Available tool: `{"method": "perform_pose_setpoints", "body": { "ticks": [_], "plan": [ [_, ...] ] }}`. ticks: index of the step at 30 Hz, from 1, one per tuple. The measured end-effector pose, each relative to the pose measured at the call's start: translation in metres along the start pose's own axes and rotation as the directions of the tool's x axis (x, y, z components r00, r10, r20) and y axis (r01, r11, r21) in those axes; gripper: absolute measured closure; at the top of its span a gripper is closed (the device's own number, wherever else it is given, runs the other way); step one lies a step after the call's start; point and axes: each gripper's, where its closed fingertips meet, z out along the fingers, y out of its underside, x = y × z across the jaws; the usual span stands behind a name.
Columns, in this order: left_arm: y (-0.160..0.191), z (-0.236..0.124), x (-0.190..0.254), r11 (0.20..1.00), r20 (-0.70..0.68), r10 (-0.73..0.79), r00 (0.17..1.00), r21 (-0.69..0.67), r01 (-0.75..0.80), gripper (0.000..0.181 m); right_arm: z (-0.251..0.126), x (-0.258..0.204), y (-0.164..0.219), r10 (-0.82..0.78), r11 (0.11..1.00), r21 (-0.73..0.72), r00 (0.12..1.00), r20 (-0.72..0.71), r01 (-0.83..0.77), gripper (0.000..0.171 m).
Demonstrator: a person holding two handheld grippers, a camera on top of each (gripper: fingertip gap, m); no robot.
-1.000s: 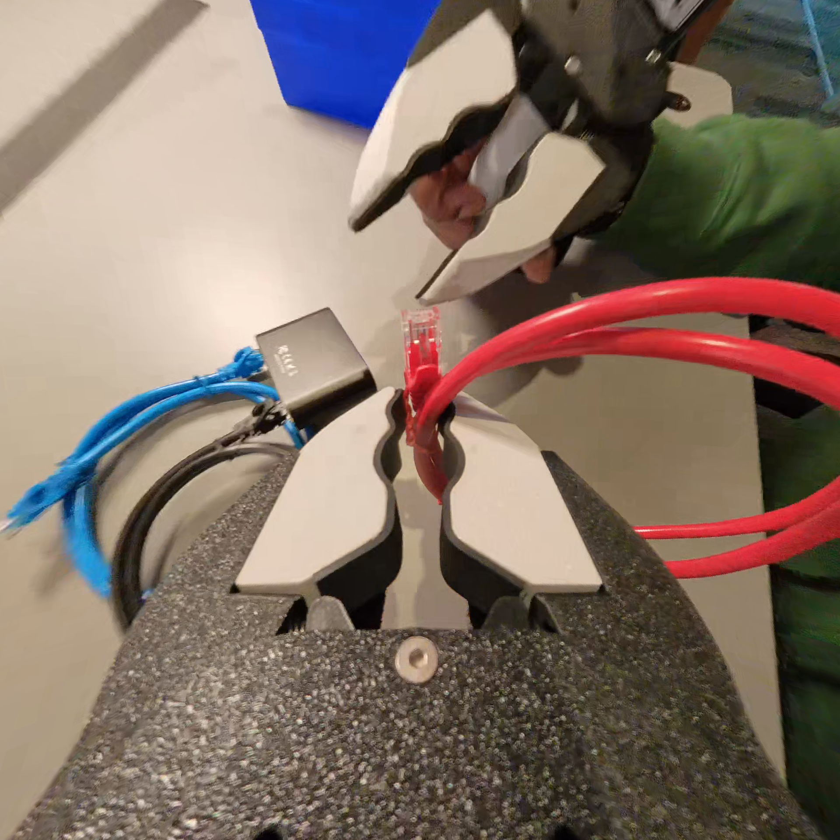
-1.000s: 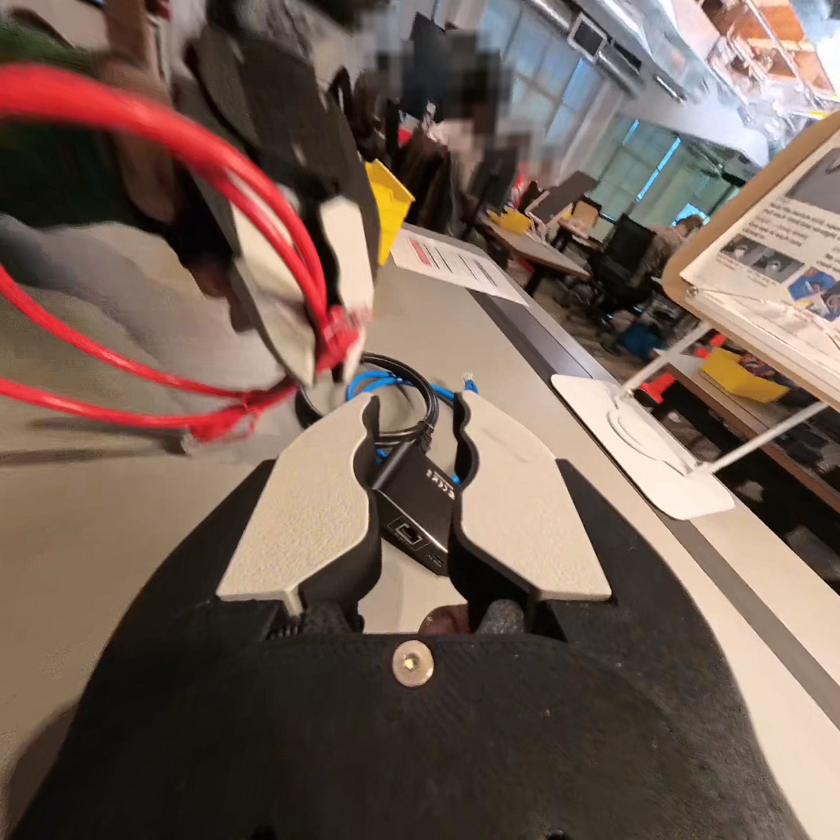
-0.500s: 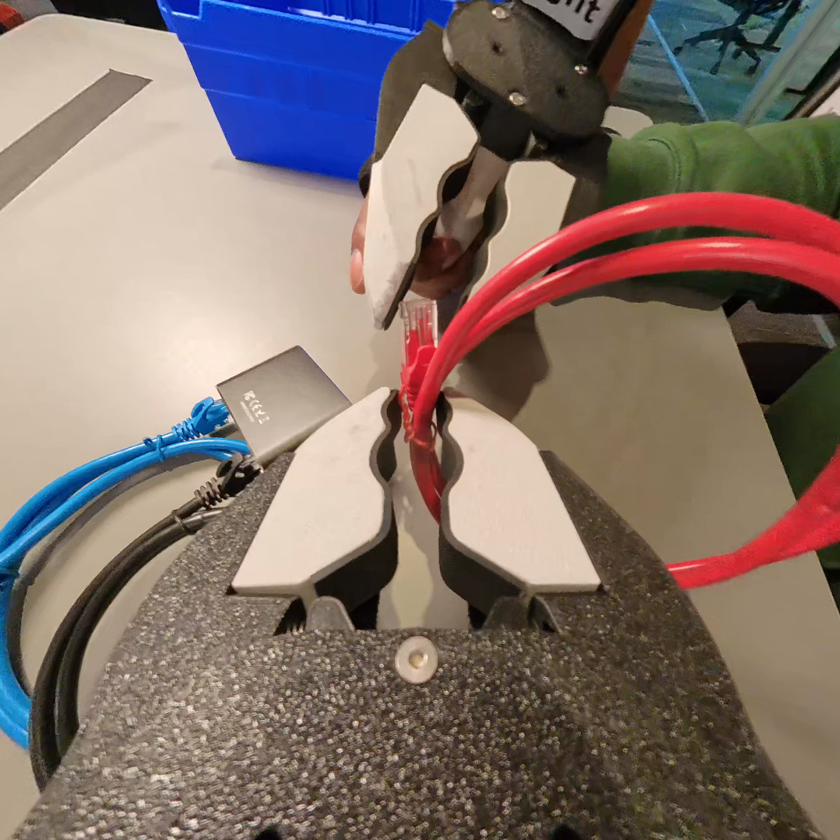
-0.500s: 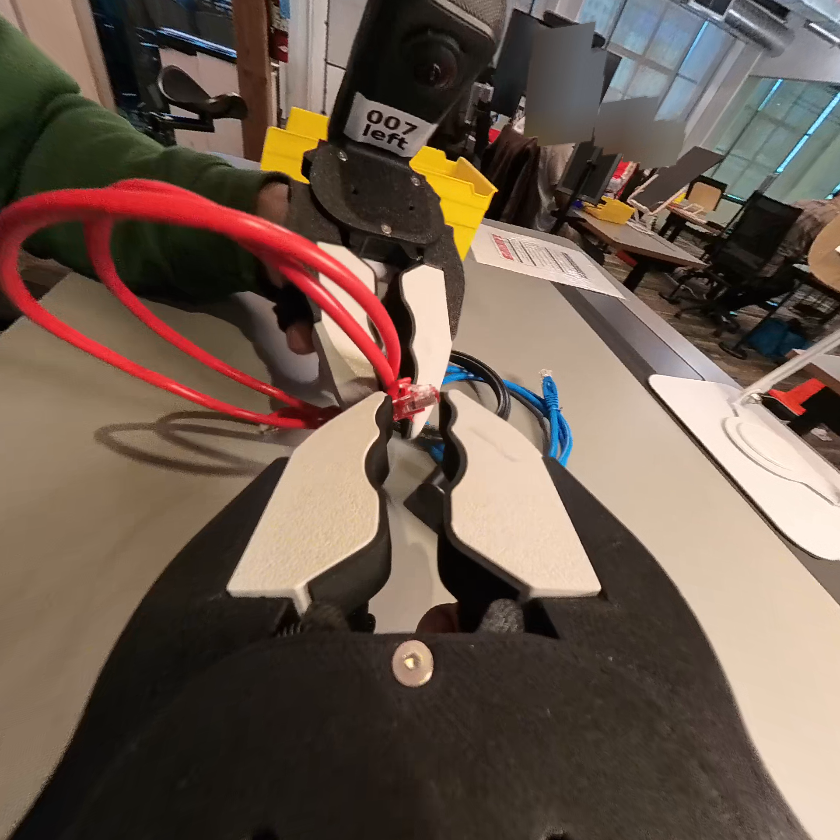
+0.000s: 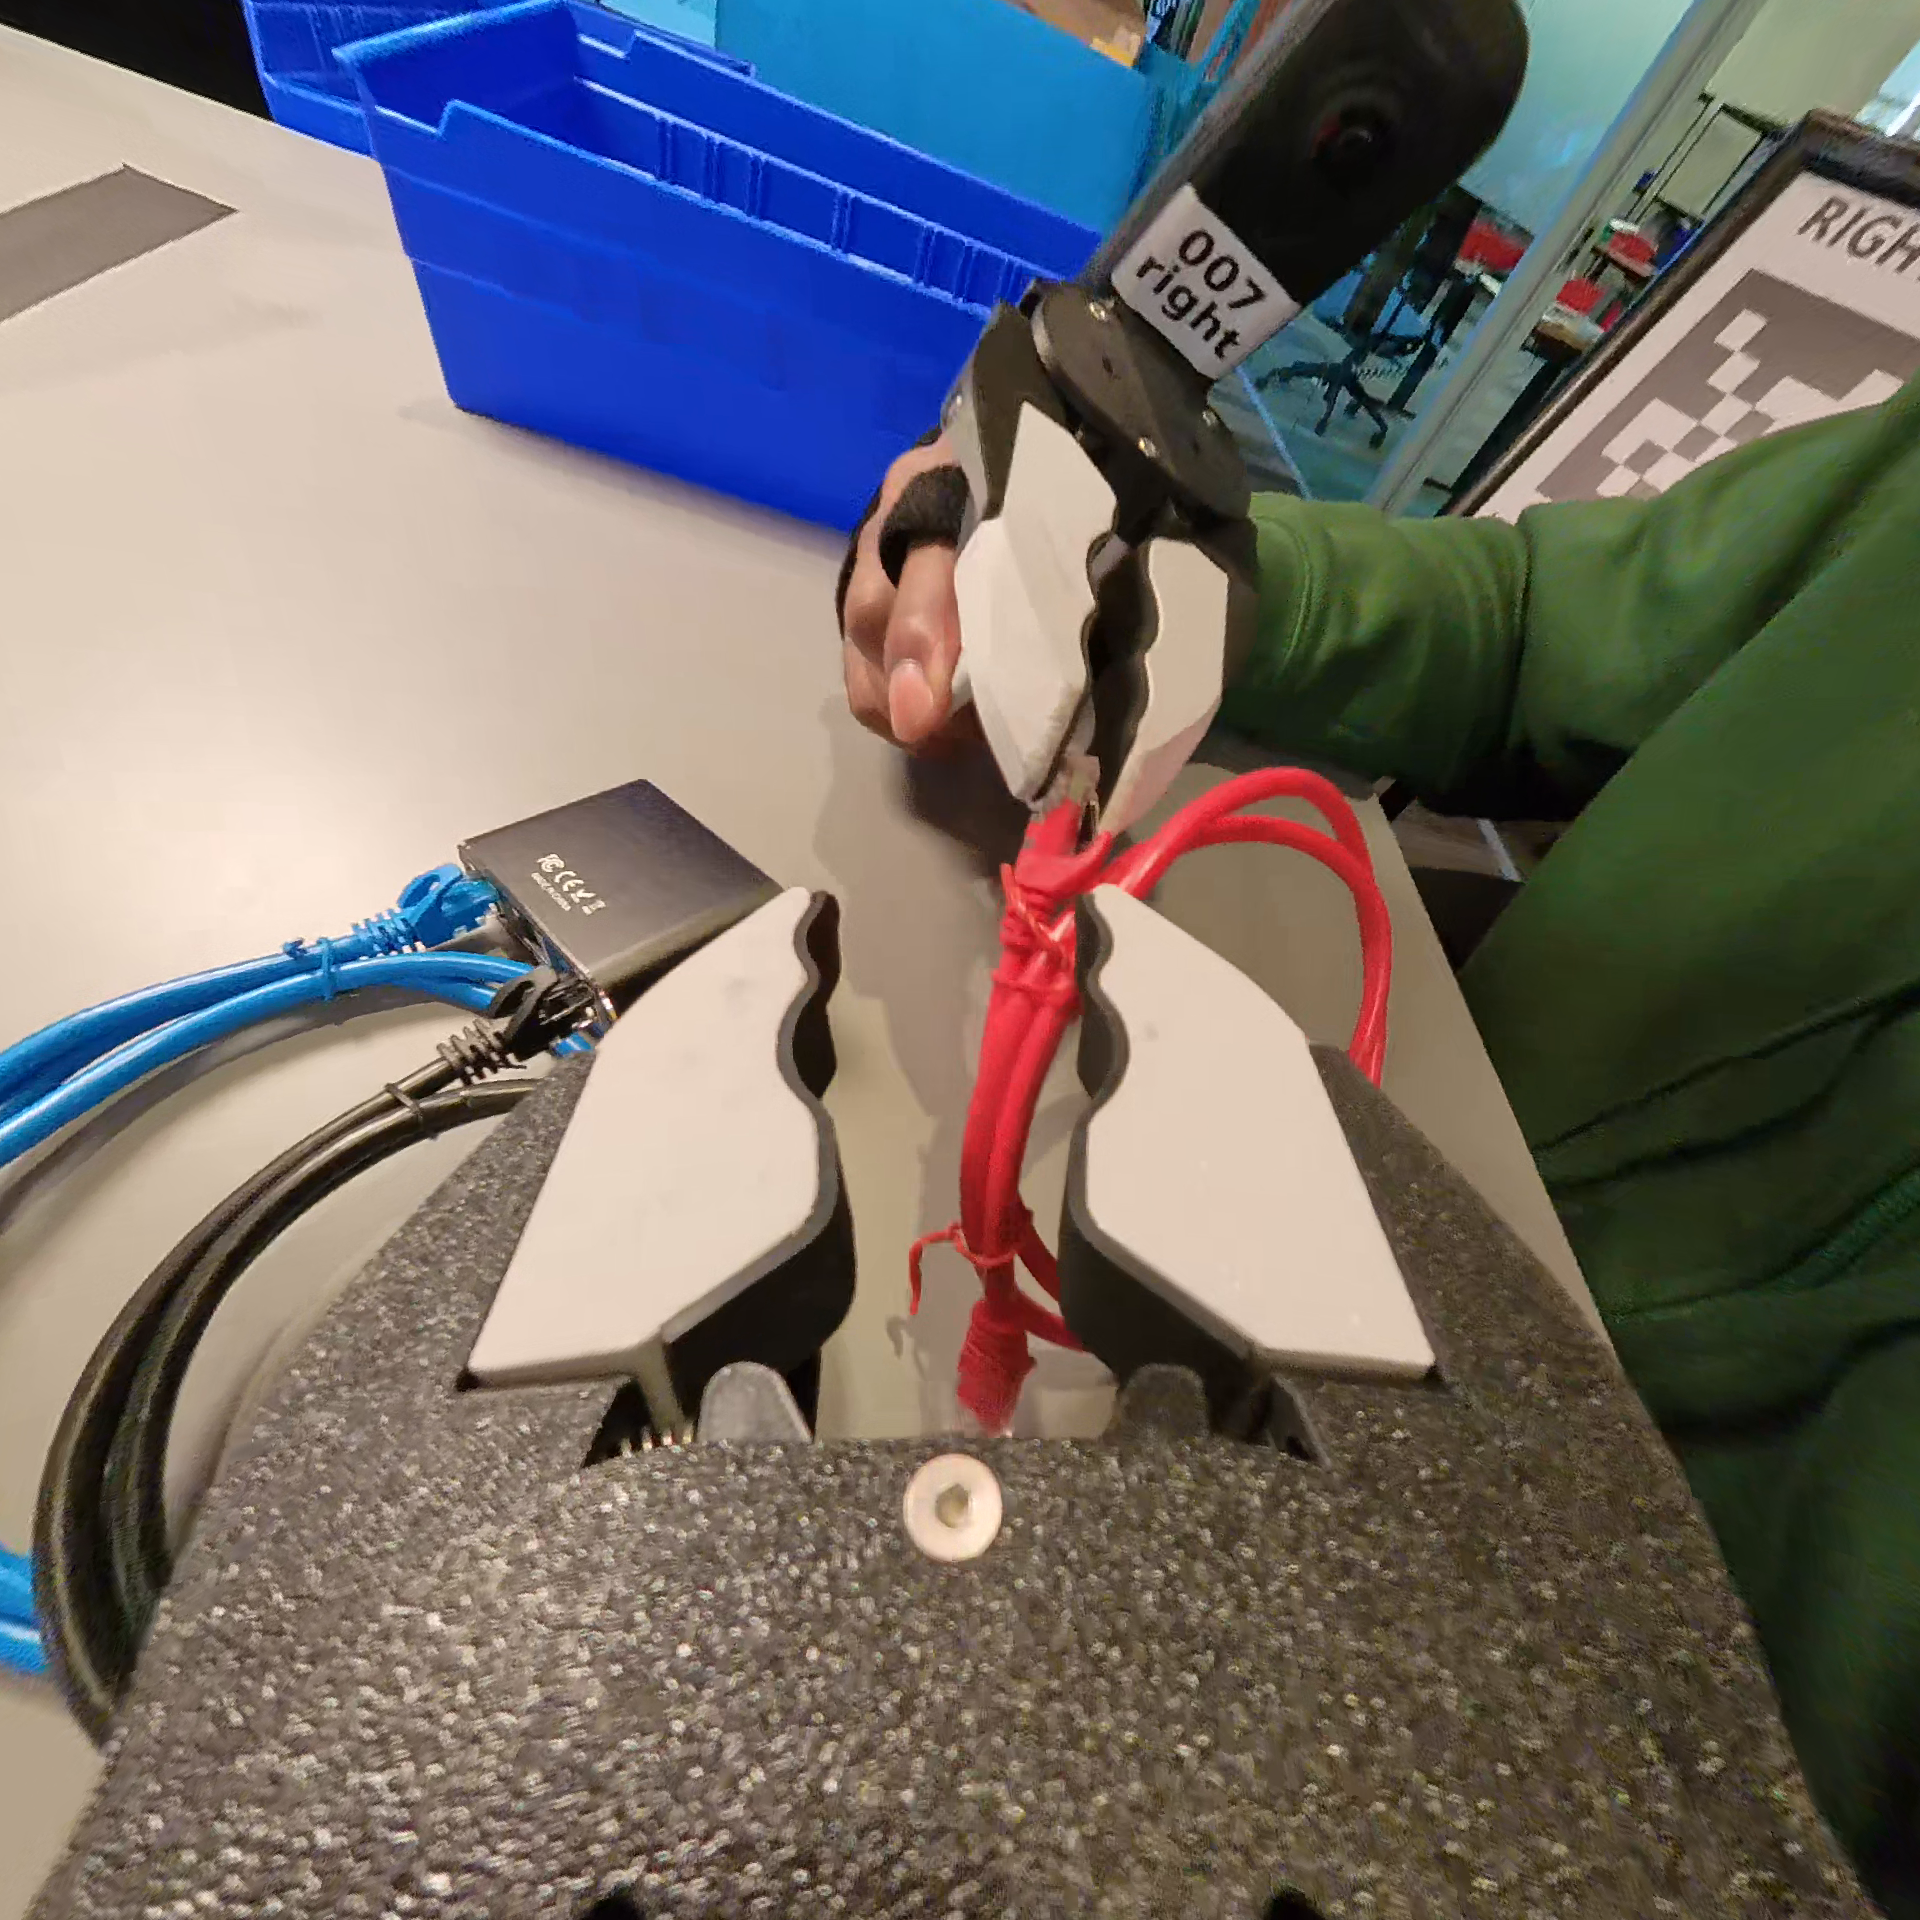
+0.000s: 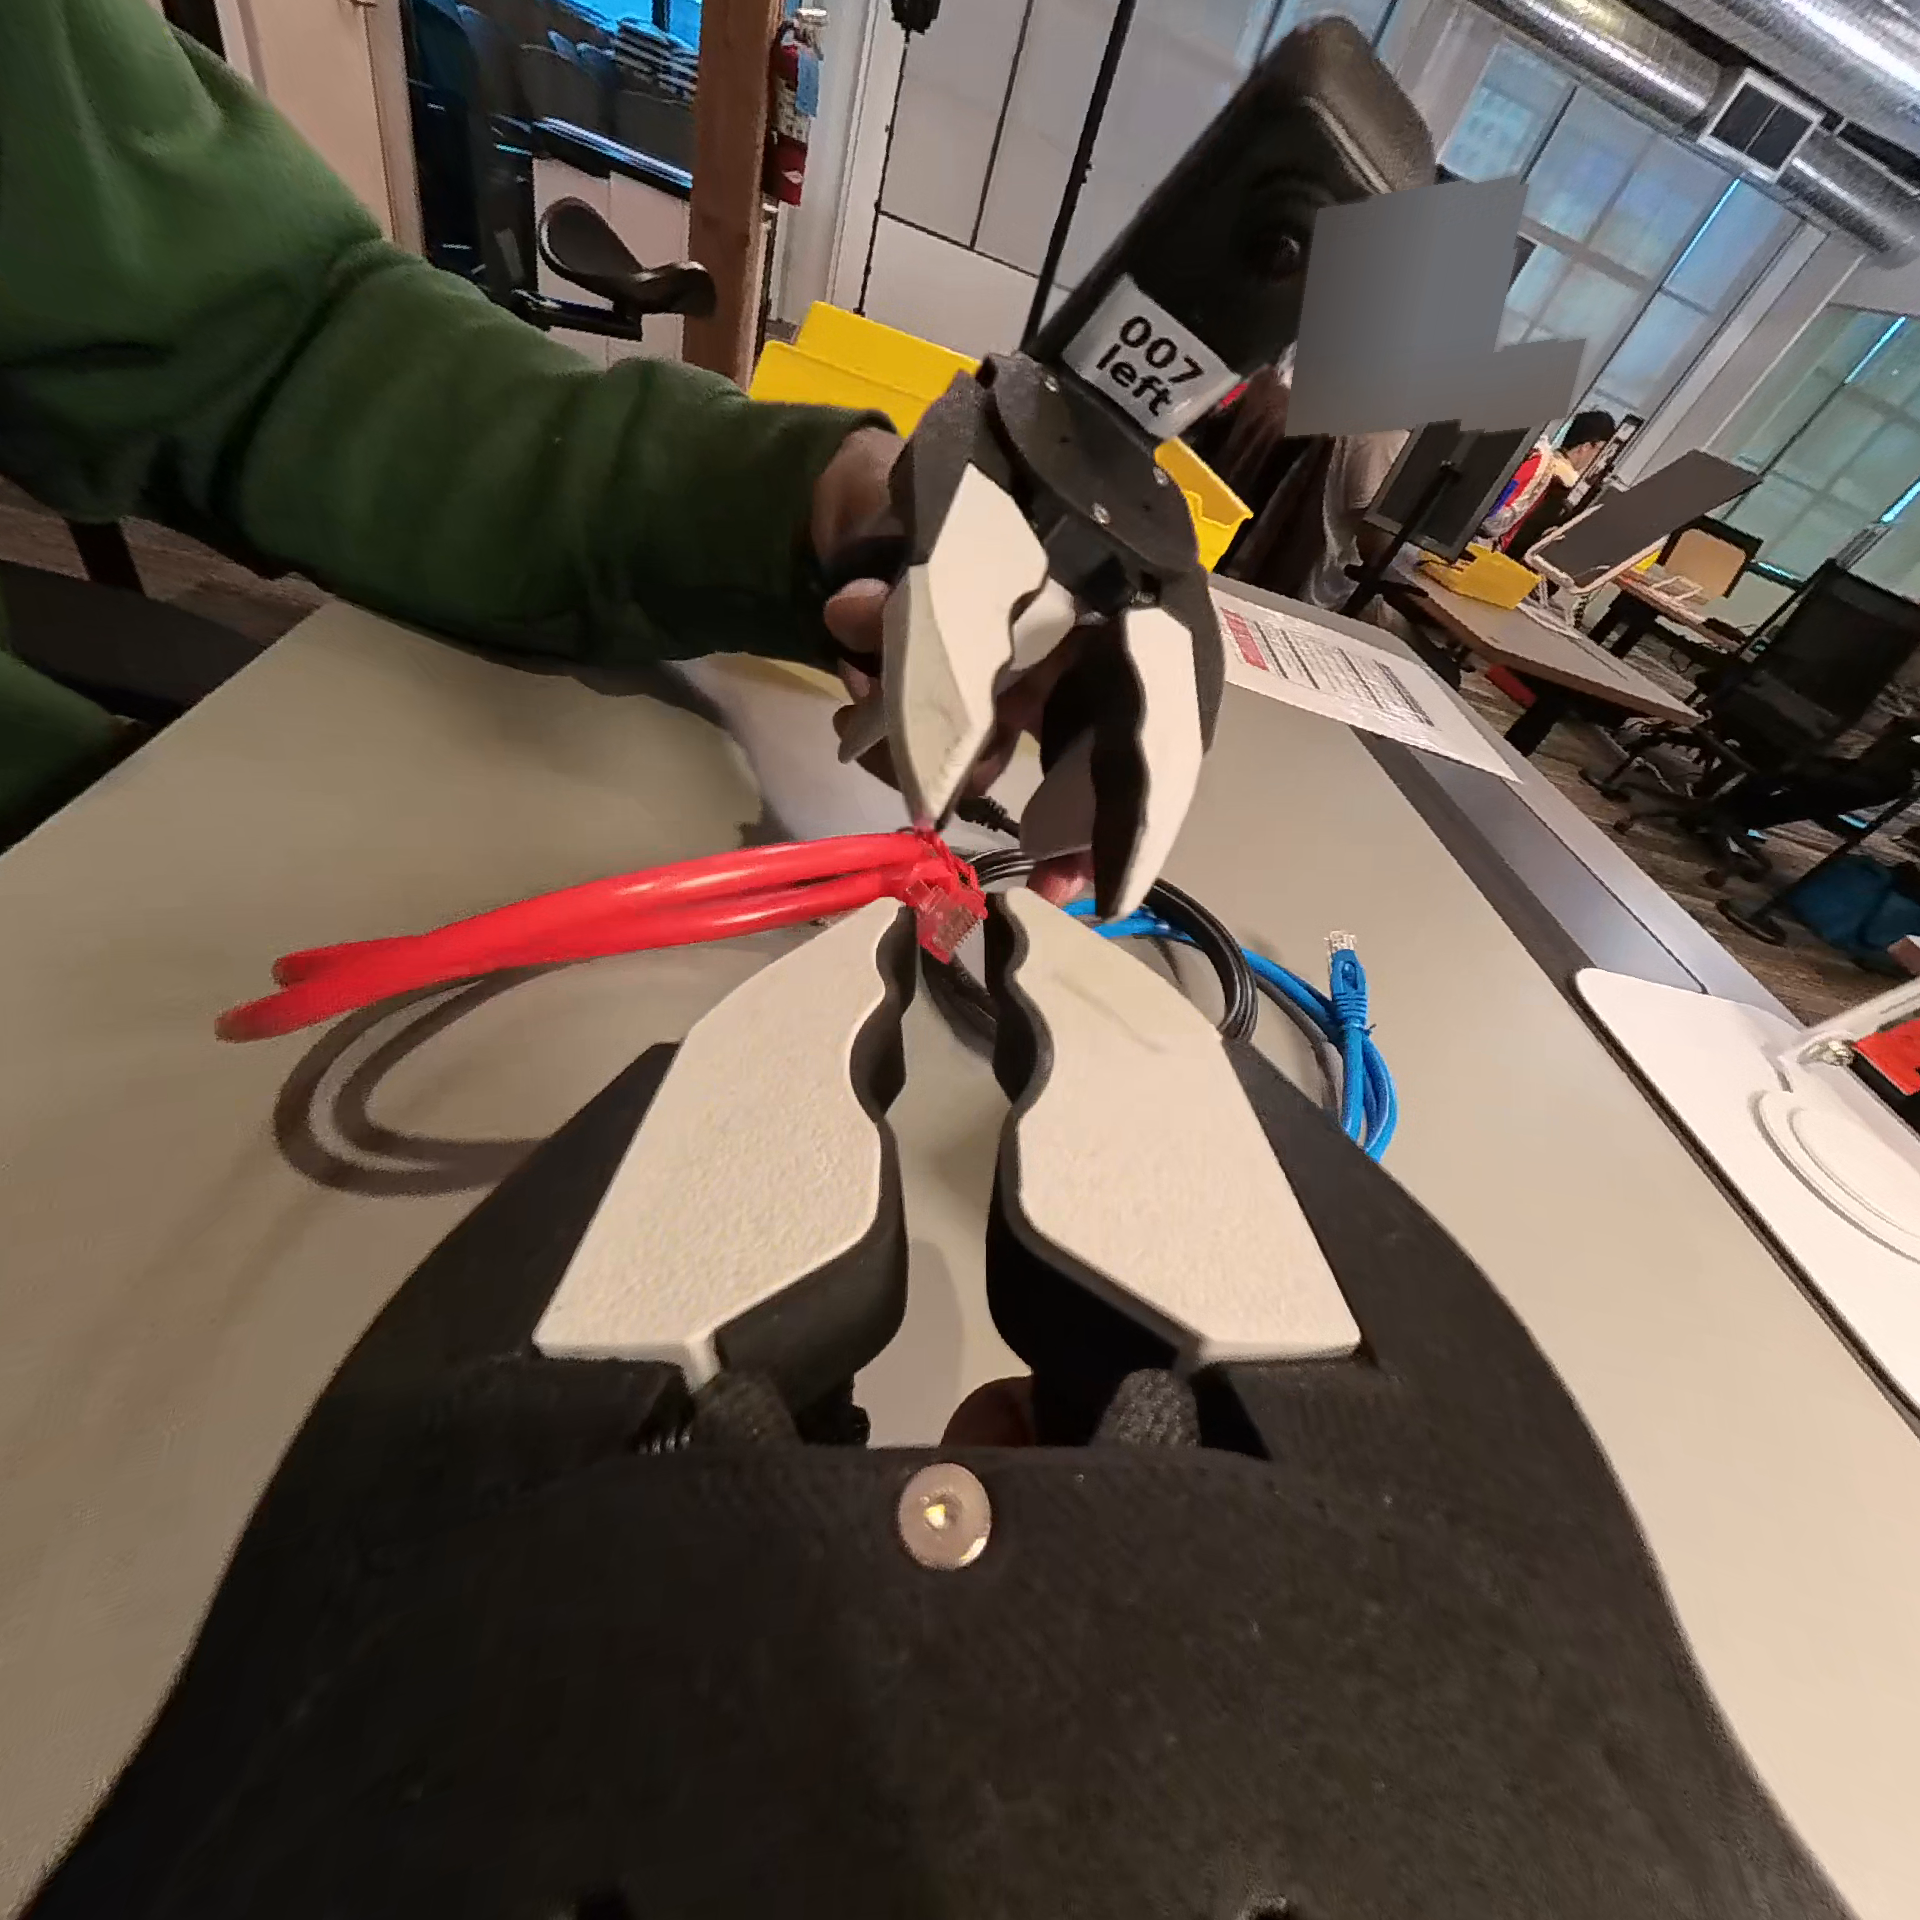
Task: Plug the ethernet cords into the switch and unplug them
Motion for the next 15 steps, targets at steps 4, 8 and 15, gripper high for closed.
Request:
{"method": "perform_pose_setpoints", "body": {
  "ticks": [4,8,15],
  "plan": [
    [0.006,0.002,-0.002,1.000,-0.001,-0.004,1.000,-0.024,0.004,0.139,0.000,-0.001,0.001,-0.007,1.000,-0.005,1.000,0.002,0.007,0.159],
    [0.005,-0.010,-0.008,1.000,0.030,0.004,1.000,-0.020,-0.003,0.139,-0.003,0.004,0.001,-0.006,1.000,-0.002,1.000,-0.023,0.006,0.159],
    [0.032,-0.035,-0.008,0.986,0.030,0.051,0.998,-0.158,-0.046,0.141,-0.005,0.006,0.003,0.001,1.000,-0.011,1.000,-0.030,-0.001,0.159]
  ]
}}
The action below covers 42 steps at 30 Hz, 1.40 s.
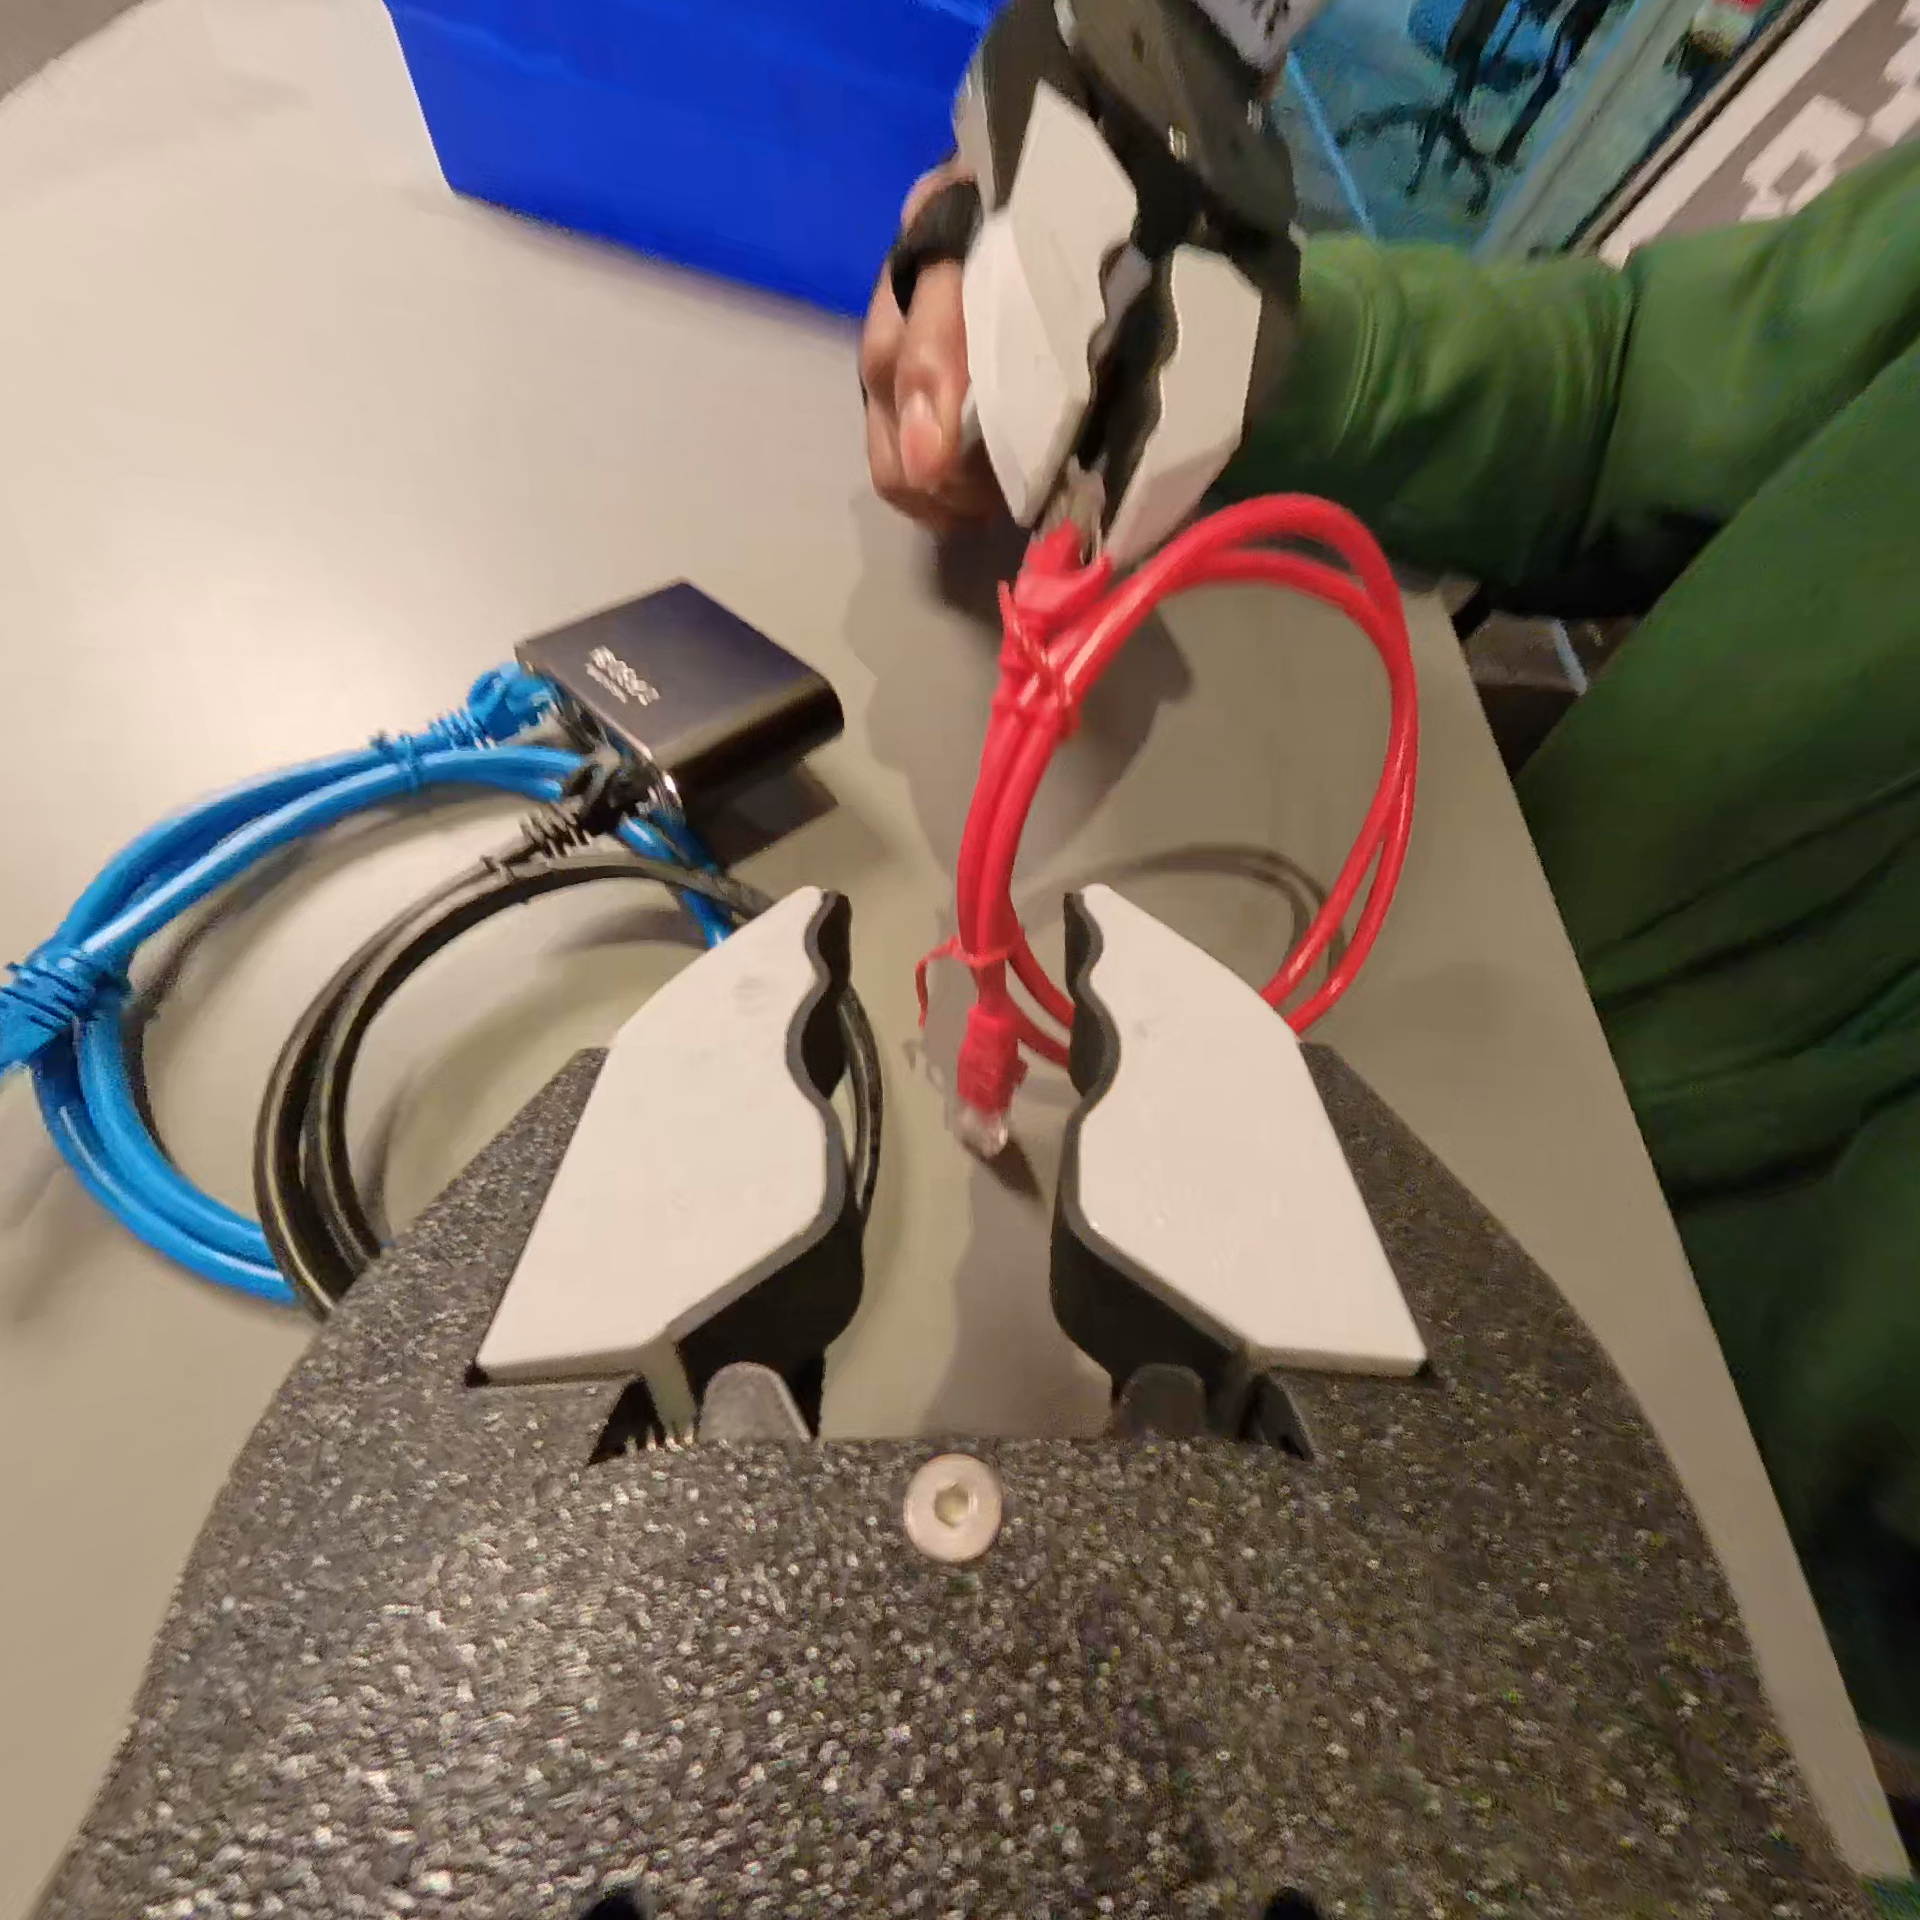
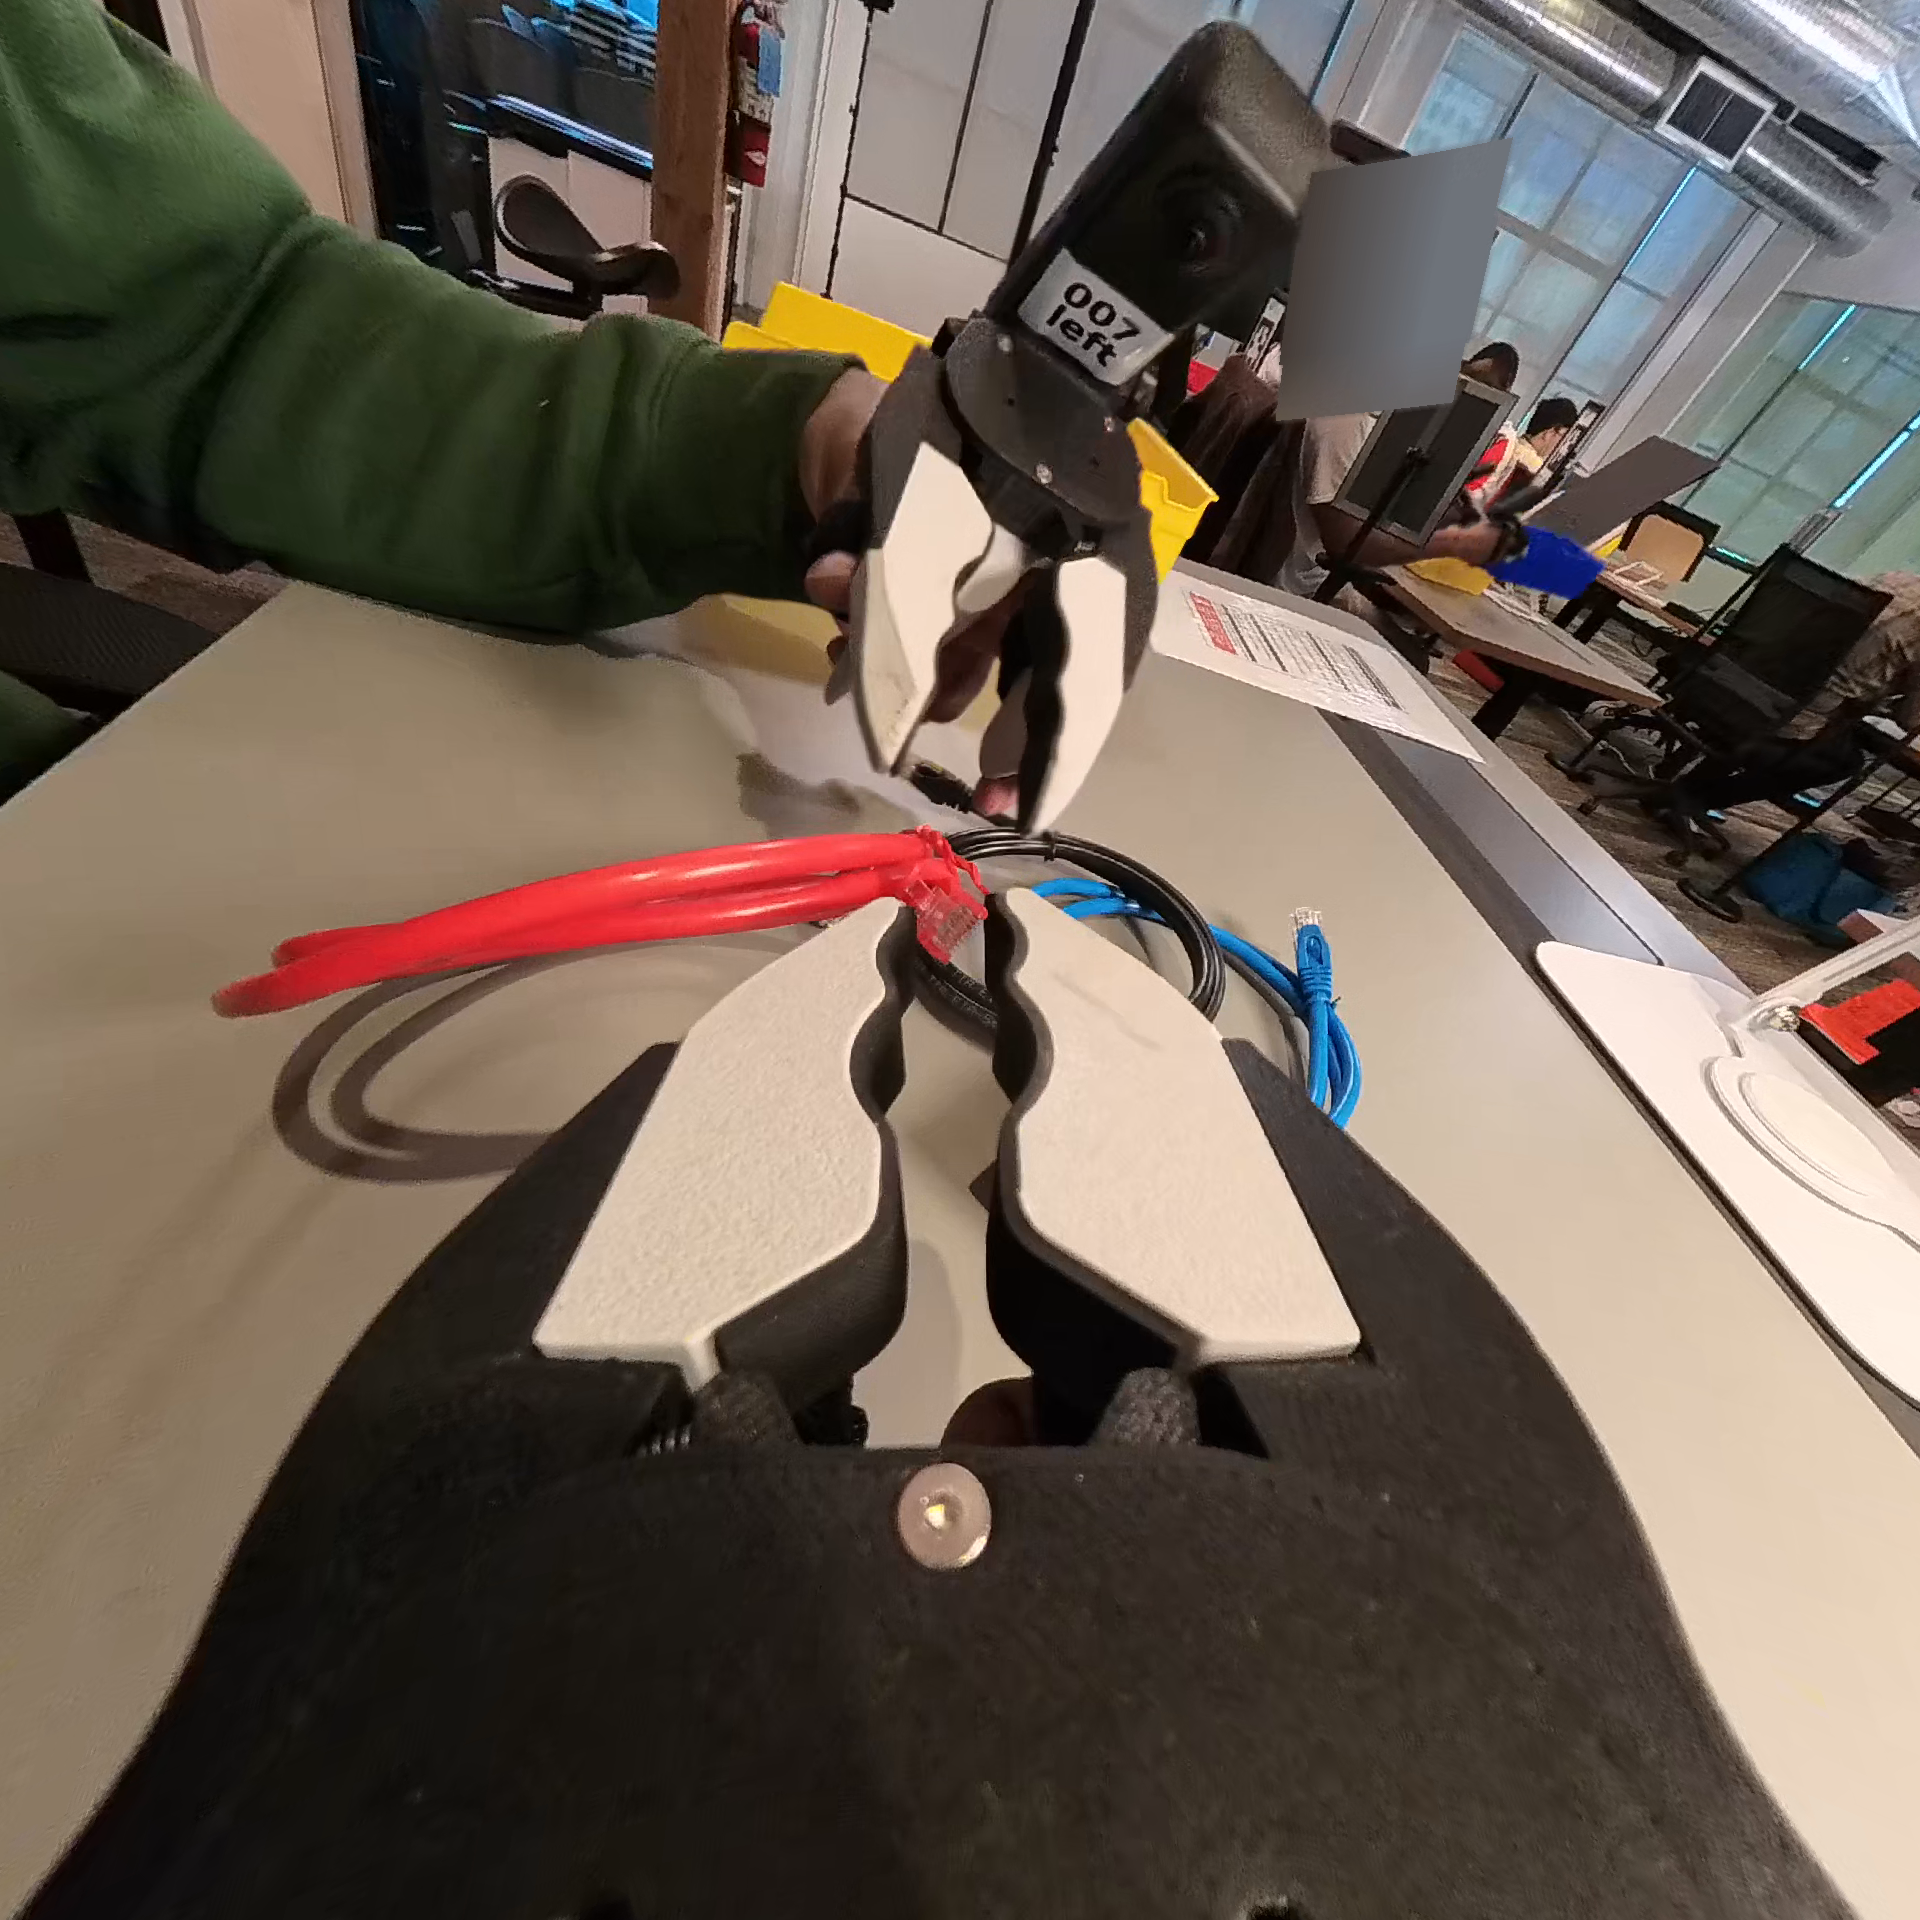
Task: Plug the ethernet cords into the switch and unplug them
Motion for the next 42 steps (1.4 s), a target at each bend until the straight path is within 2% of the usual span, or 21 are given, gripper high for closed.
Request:
{"method": "perform_pose_setpoints", "body": {
  "ticks": [3,7,11,20,23,27,31,34,37,39,42],
  "plan": [
    [0.019,0.001,0.006,0.996,-0.025,0.031,0.999,-0.088,-0.033,0.142,0.000,0.000,0.001,0.001,1.000,0.000,1.000,-0.003,-0.001,0.159],
    [0.021,0.011,0.004,0.991,0.002,0.078,0.997,-0.107,-0.077,0.144,0.001,0.000,0.000,-0.002,1.000,0.005,1.000,-0.006,0.002,0.159],
    [0.000,0.014,-0.001,0.997,0.050,0.074,0.996,-0.005,-0.073,0.143,0.001,-0.001,-0.002,0.002,1.000,0.012,1.000,0.000,-0.002,0.159],
    [-0.034,0.019,-0.003,0.980,0.034,-0.031,0.999,0.198,0.024,0.147,0.004,-0.010,-0.002,0.021,1.000,0.017,0.998,0.059,-0.022,0.159],
    [-0.047,0.021,0.004,0.961,-0.027,-0.071,0.997,0.267,0.076,0.148,0.006,-0.013,-0.002,0.014,1.000,0.019,0.998,0.067,-0.016,0.159],
    [-0.028,0.036,0.019,0.982,-0.123,-0.117,0.985,0.136,0.134,0.149,0.006,-0.014,-0.006,-0.005,1.000,0.030,0.998,0.059,0.003,0.159],
    [-0.027,0.031,0.029,0.969,-0.232,-0.181,0.956,0.122,0.213,0.151,0.006,-0.010,-0.006,-0.023,0.999,0.025,0.999,0.030,0.023,0.159],
    [-0.024,0.027,0.029,0.986,-0.190,-0.098,0.977,0.118,0.122,0.144,0.001,-0.004,-0.008,-0.017,0.999,0.038,1.000,0.005,0.016,0.160],
    [-0.031,0.028,0.021,0.986,-0.005,0.092,0.996,0.139,-0.090,0.145,0.000,-0.001,-0.007,-0.022,0.999,0.034,1.000,-0.013,0.023,0.160],
    [-0.037,0.029,0.021,0.966,0.097,0.213,0.972,0.126,-0.225,0.148,0.002,0.000,-0.006,-0.023,0.999,0.027,1.000,-0.021,0.024,0.159],
    [-0.036,0.031,0.013,0.906,0.261,0.400,0.879,0.029,-0.421,0.158,0.002,0.002,-0.005,-0.019,1.000,0.024,0.999,-0.037,0.020,0.160]
  ]
}}
